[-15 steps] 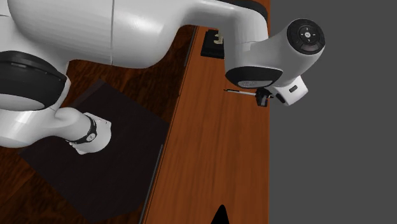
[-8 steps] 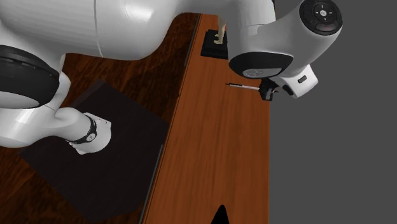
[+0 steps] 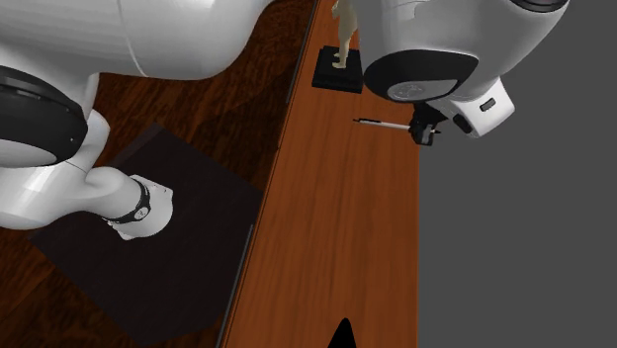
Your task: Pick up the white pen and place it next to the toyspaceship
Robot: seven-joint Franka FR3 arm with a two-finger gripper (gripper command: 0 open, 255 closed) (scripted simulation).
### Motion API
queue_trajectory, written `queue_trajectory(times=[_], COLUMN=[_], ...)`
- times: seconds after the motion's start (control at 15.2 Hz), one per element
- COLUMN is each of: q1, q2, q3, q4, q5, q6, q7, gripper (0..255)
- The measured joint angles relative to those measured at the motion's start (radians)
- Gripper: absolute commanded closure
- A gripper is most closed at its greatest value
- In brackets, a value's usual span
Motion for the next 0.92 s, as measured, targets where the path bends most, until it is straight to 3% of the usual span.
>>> queue_trajectory(times=[0.92], q1=[0.0], q2=[-0.011], q3=[0.001], q4=[0.159], q5=[-0.003], q6=[-0.169], q7=[0.023], gripper=[255])
